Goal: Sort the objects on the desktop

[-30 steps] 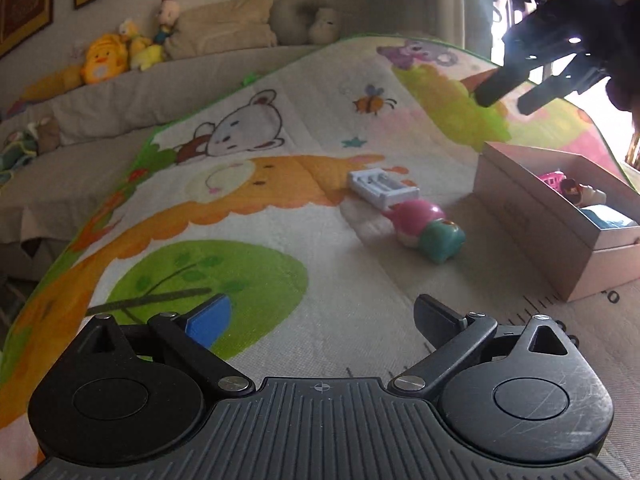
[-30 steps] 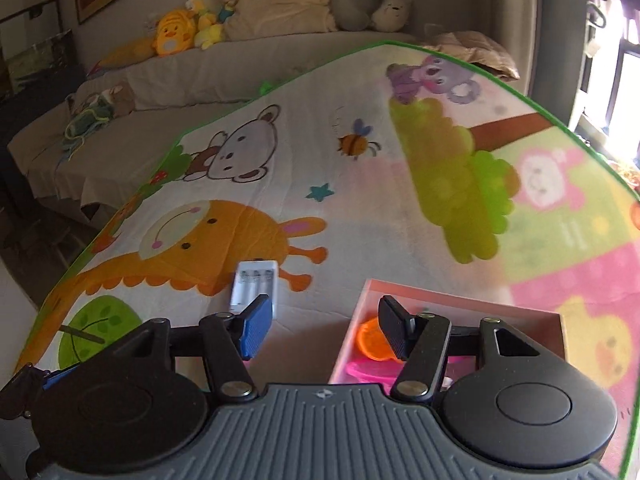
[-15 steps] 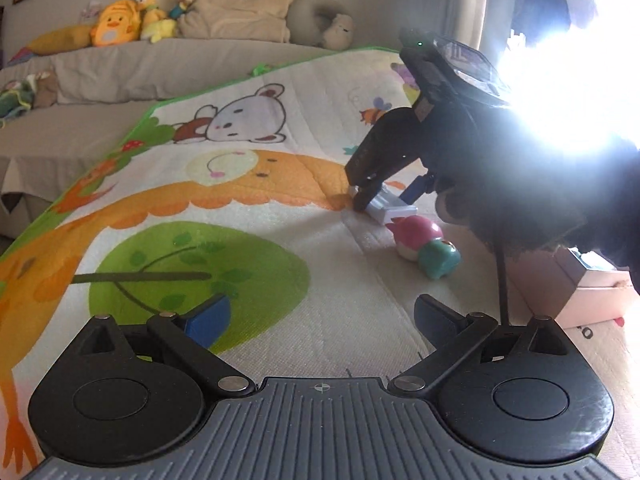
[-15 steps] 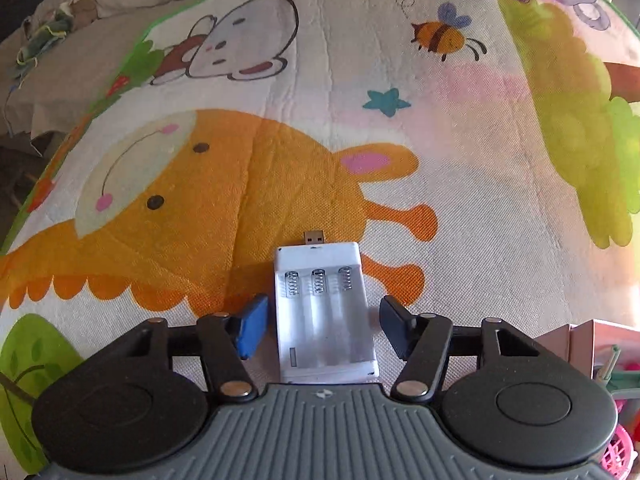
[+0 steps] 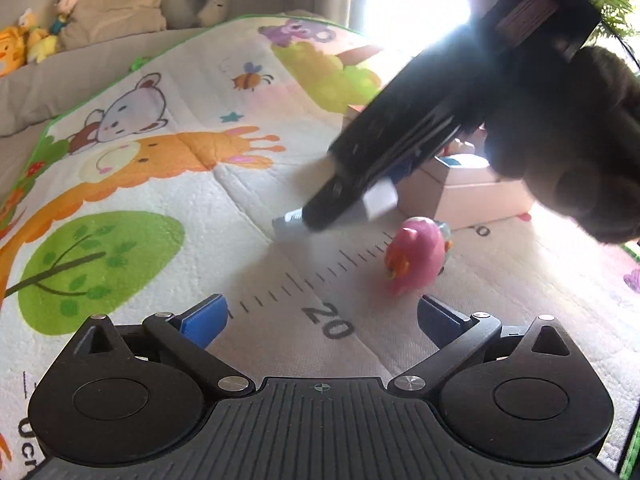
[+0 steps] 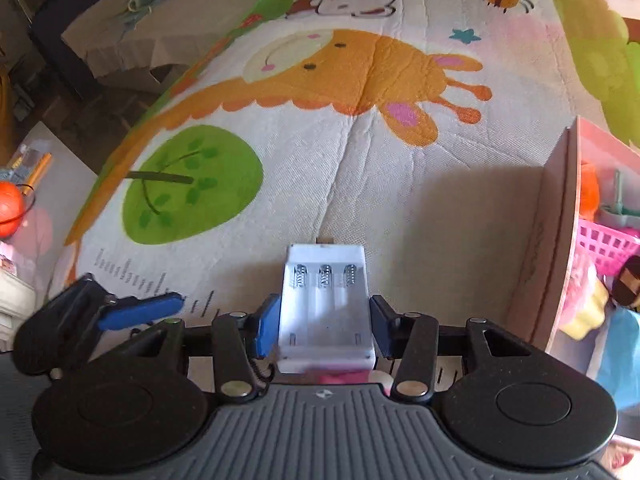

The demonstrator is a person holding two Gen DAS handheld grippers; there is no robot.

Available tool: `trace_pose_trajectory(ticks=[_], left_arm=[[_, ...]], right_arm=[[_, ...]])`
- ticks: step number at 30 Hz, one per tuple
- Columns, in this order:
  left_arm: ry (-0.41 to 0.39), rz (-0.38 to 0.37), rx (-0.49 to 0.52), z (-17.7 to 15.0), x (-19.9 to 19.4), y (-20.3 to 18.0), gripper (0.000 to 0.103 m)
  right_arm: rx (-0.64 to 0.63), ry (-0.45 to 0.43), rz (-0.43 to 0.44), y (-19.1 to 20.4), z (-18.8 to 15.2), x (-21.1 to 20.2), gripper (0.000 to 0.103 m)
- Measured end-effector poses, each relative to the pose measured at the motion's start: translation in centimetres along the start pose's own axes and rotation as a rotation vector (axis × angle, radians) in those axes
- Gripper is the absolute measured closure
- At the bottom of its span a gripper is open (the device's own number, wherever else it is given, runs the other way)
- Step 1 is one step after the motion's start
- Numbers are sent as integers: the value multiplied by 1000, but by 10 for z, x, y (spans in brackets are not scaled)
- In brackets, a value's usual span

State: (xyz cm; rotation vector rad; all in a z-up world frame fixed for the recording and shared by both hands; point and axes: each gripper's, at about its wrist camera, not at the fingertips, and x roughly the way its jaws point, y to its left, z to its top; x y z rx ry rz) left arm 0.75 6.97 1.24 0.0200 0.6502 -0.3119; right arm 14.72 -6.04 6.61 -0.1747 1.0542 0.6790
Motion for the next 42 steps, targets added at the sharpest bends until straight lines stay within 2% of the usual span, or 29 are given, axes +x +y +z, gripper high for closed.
trace_pose_trajectory(ticks=[3,6,10,15,17,18,20,22,24,27,31,33,36,37,39,42], left_arm=[[21,26,-9,0,5,-8,0],[38,58,-20,2,10,-14,0],[61,102,-30,8,18,-24,0],[97,169,-23,12,26,-32,0],[105,192,-28,14,26,-33,0],[103,203,-32,15,24,-33,0],[82,225,-45,16,19,-31,0],[45,251,-70,18,14,-26,0],[7,264,-97,19,9,-24,0],[-40,228,-108,20,-1,-26,0],[-38,125,-13,17,-5,-46,0],[-33,95,43,14,-4,-59,0],[-9,63,78,11,5,-74,0],[2,59,87,10,10,-78,0],[19,84,112,9,20,-88,0],[29,144,127,8,30,-94,0]], right_arm=[[5,-158,2,-8,-20,-55,56],[15,-231,-31,-21,-46,-91,56],[23,-244,-115,-40,-94,-110,56],[44,-196,-196,-64,-148,-91,55],[59,-197,-220,-73,-159,-90,54],[73,-220,-221,-78,-161,-95,53],[120,-318,-223,-92,-161,-115,45],[163,-453,-286,-108,-161,-138,31],[221,-521,-365,-127,-155,-145,30],[358,-532,-361,-164,-149,-140,30],[493,-493,-313,-191,-147,-119,30],[472,-492,-289,-183,-152,-114,30],[383,-483,-297,-159,-161,-113,29],[356,-473,-297,-151,-165,-112,26],[305,-438,-272,-134,-175,-111,19],[217,-362,-212,-102,-192,-103,19]])
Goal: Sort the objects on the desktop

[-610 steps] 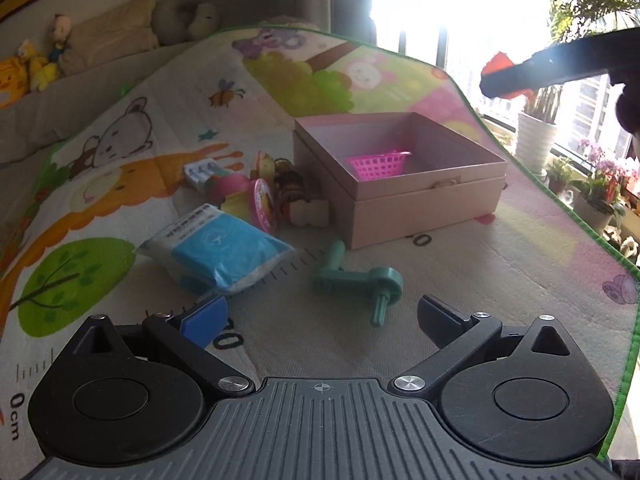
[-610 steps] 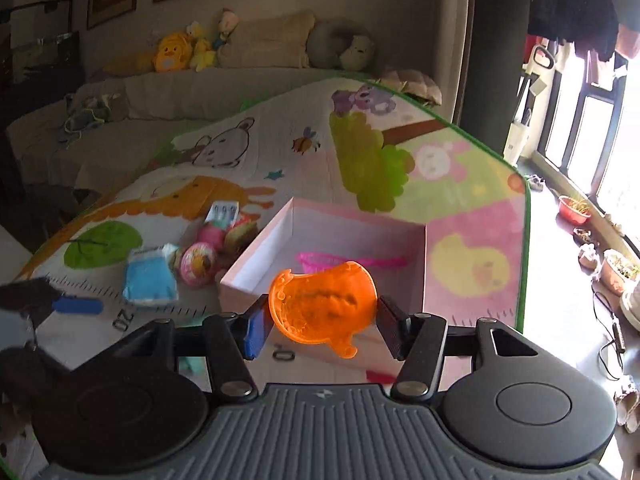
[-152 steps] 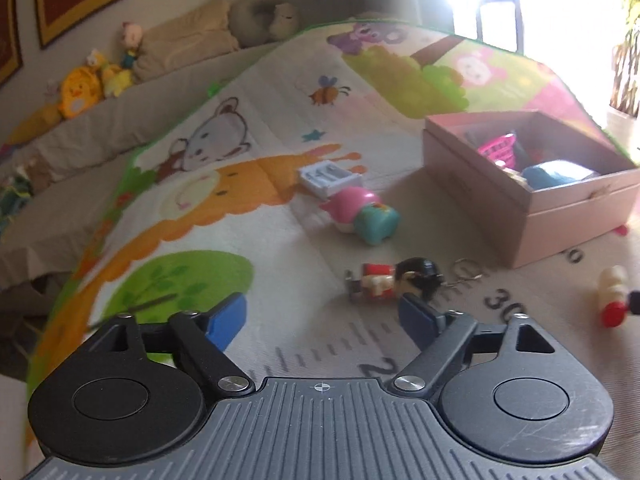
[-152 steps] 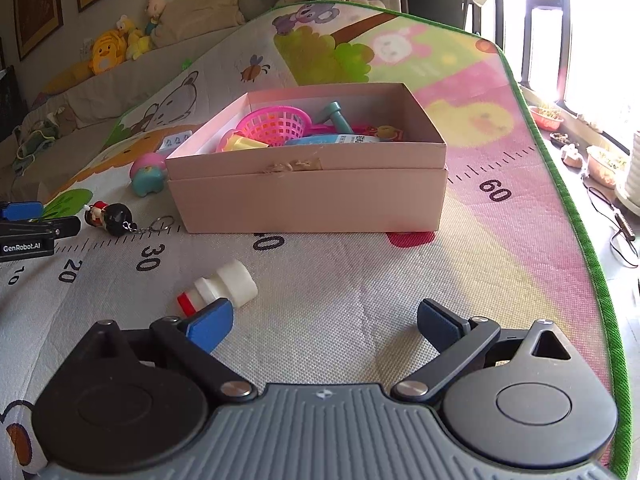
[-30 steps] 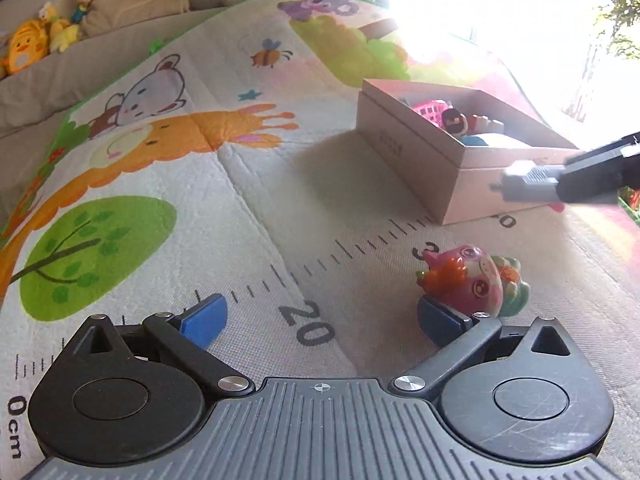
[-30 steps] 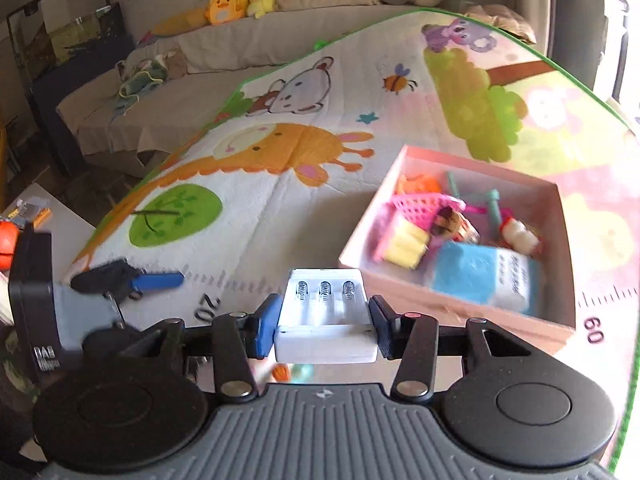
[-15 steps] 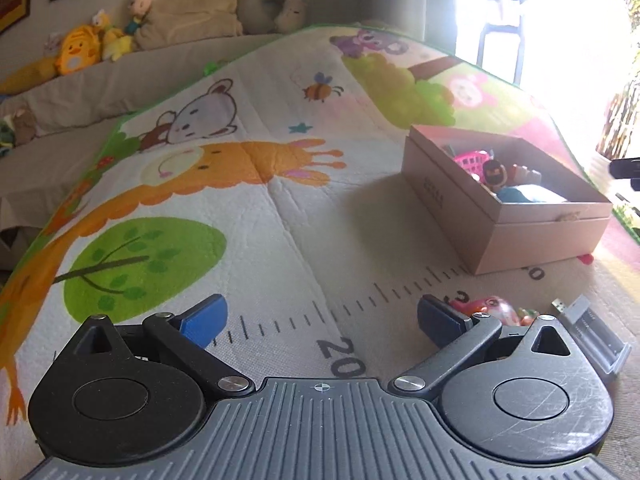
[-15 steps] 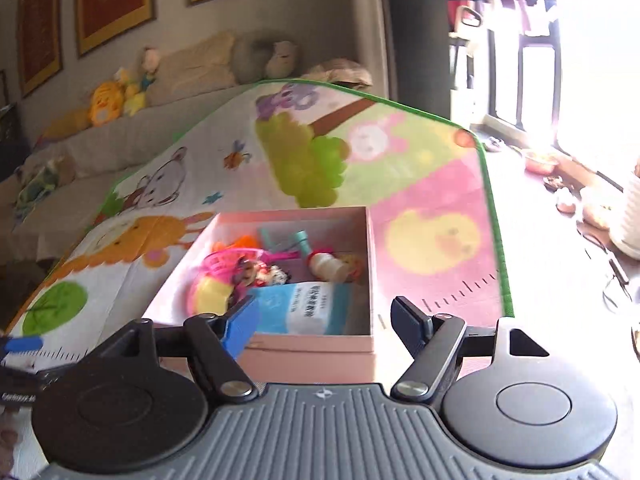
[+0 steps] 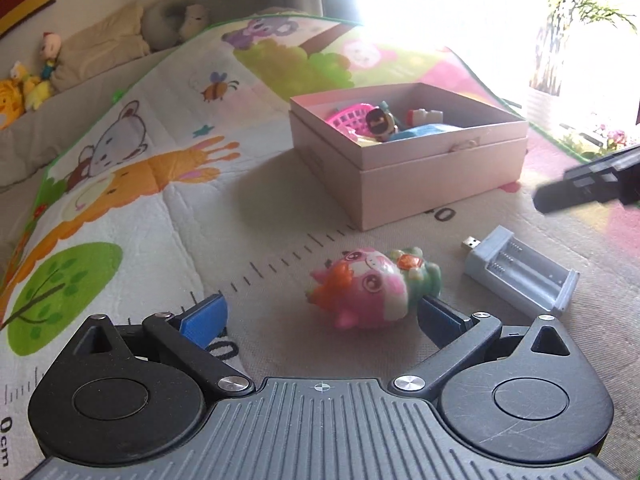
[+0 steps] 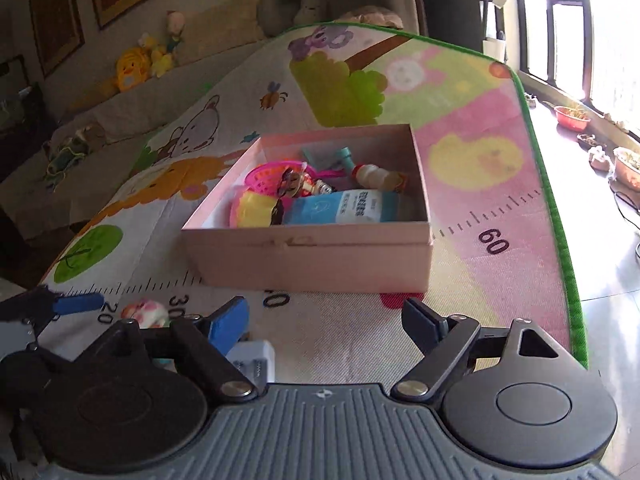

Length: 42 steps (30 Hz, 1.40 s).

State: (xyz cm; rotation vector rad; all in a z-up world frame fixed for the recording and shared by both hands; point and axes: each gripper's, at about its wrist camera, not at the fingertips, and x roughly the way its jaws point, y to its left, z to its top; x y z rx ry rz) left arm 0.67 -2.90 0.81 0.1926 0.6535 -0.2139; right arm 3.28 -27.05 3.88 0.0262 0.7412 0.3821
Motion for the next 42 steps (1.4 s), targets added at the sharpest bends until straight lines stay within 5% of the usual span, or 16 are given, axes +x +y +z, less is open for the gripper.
trace_pose_trajectory(ticks=[5,9,13,18,29,34,38,42], left_arm=[[35,12,-30,-2,4,7,0],[59,-12,-76,-3,7,15,0],[70,-26,-102,-3,9,18,0],[76,-25,-112,-3,9,18,0],[129,-85,-74,-3,0,23,0],[102,-132,-151,0,-20,18,0],[35,-97,-176,16,-16,0,0],[-19,7,-22,20,-1,-26,1]], right_arm=[[-157,70,5,36,-34,2,19],[-217,39,-153,36,-48,1,12],[-139,-27,-348,17,-42,3,7],[70,7,-226,-6,-41,9,2],[35,-35,-260,3,-50,10,0],[38,-42,-262,3,-49,11,0],[37,-40,-266,4,-49,11,0],[44,-43,-276,3,-50,11,0]])
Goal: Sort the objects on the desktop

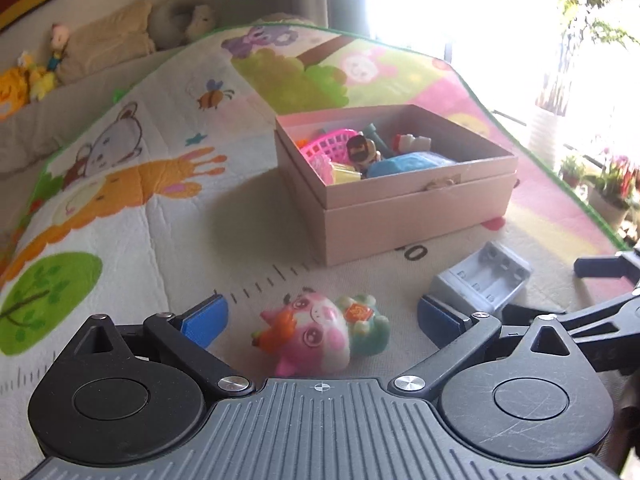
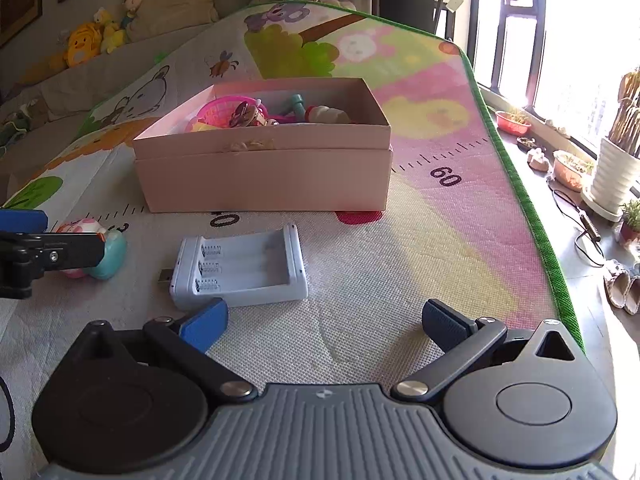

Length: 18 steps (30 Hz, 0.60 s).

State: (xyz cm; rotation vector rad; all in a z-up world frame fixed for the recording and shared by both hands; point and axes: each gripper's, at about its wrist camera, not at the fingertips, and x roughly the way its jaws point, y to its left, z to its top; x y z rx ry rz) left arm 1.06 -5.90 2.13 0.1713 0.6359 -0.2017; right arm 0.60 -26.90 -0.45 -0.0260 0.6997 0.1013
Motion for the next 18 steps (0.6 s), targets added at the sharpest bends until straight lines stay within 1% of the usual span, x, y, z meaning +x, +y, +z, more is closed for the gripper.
trace_pose_trajectory(ticks=[1,2,3,5,8,11,14,18], left_arm=[[10,3,24,-2,3,-3,6],[29,-8,31,-3,6,-4,17],[52,-16,27,-5,8,-3,21],[66,-26,4,-8,10,2,23],[53,-19,-16,-8,7,7,26],[34,-17,-7,-8,2,8,28],[18,-19,12,-9,-5,10,30],[15,-25,20,-14,-15,15,30]], right_arm=[[3,-1,0,0,0,0,0],[4,-2,0,-1,0,0,0],[4,-3,1,-1,0,0,0],[4,-3,1,-1,0,0,0],[4,-2,0,-1,-1,0,0],[2,5,4,-1,0,0,0],[-23,32,51,1,5,-2,0],[-101,-3,121,13,19,-15,0]])
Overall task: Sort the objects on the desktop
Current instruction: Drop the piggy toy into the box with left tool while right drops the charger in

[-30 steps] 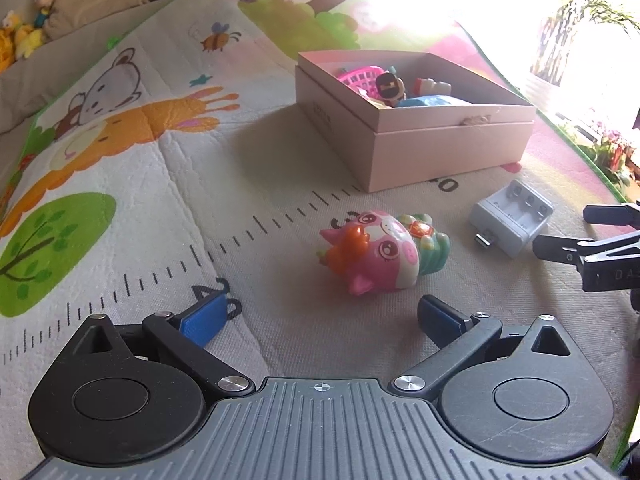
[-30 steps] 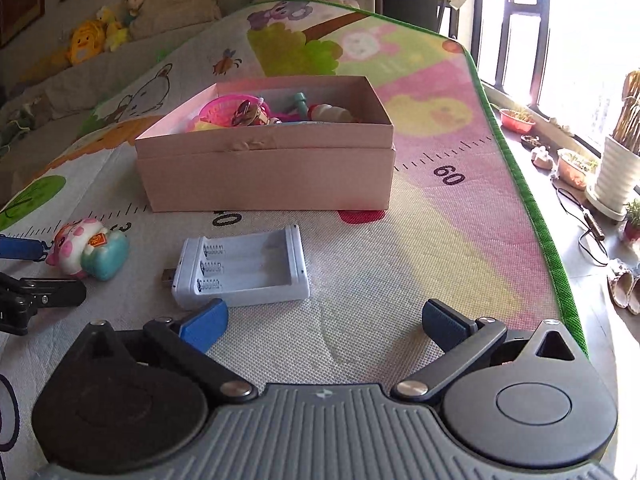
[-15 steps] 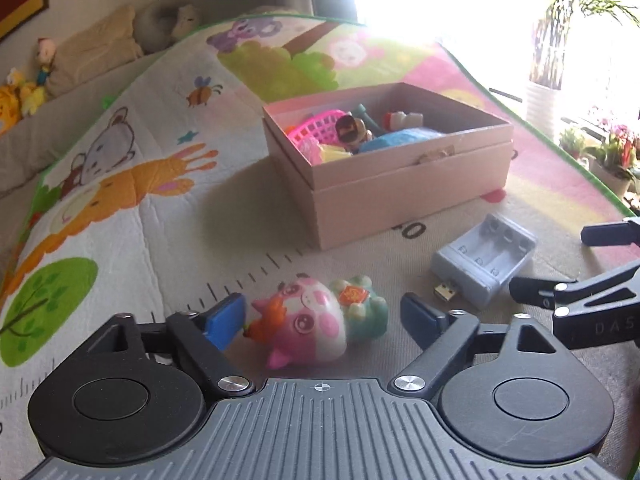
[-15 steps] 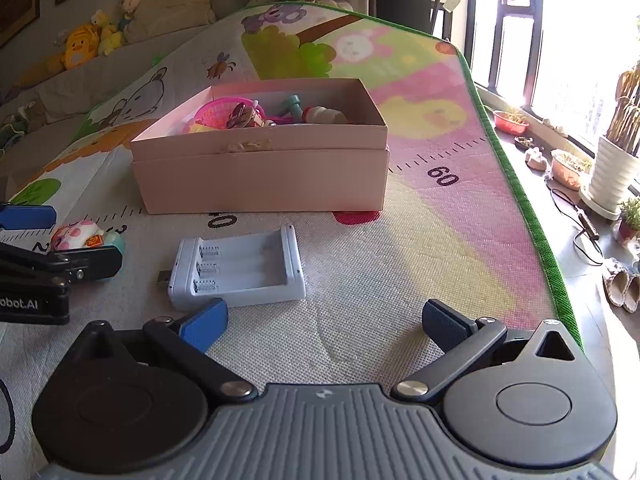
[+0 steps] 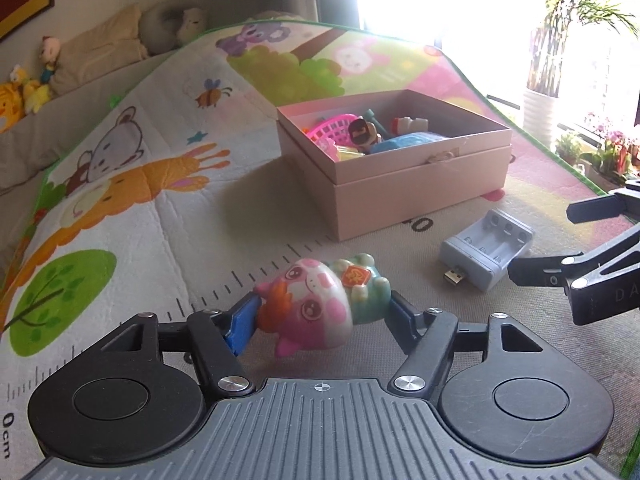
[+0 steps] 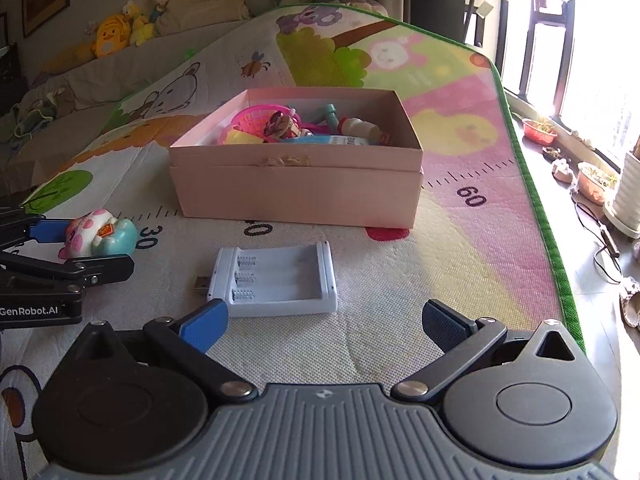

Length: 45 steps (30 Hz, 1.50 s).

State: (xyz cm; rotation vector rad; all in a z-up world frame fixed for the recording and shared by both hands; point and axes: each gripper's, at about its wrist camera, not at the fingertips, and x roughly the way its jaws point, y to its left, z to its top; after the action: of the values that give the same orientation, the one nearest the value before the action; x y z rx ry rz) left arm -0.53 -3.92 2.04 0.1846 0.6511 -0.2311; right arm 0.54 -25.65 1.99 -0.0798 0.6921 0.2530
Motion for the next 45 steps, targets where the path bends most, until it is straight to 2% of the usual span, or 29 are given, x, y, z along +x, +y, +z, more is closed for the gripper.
trace_pose_trajectory(ticks=[3,6,11,15,18,20,22,23,28,31,35,41,43,45], left_arm=[[14,-2,-5,-6,-2,4,31],[19,6,-14,-10,-6,8,31],[13,2,-28,-14,-14,13,31],[2,-10,-39,-16,-20,14,30],[2,-11,-45,-16,-21,16,30],[3,-18,-49,-16,-21,16,30],[-2,-20,-48,-16,-24,15,30],[-5,-19,-46,-16,-25,15,30],[-20,-12,-34,-15,-34,14,30],[-40,-18,-22,-8,-42,12,30],[-123,-20,40,14,-56,5,31],[-290,-24,154,83,-59,-12,30],[-330,-33,184,111,-47,-19,30],[-336,-49,194,136,-27,-25,30]], right_arm=[[-48,26,22,11,12,7,0],[-66,87,7,19,21,19,0],[-72,154,32,23,34,35,0],[-75,241,49,25,35,57,0],[-96,226,53,28,34,54,0],[-99,213,60,28,34,50,4],[-102,215,57,28,35,48,12],[-104,216,56,28,35,46,12],[-124,156,74,25,33,19,13],[-105,89,79,14,39,-10,13],[-63,-28,70,-5,61,-53,13],[-63,-245,31,-27,118,-99,13],[-39,-280,27,-35,145,-96,13],[2,-287,40,-44,174,-83,13]])
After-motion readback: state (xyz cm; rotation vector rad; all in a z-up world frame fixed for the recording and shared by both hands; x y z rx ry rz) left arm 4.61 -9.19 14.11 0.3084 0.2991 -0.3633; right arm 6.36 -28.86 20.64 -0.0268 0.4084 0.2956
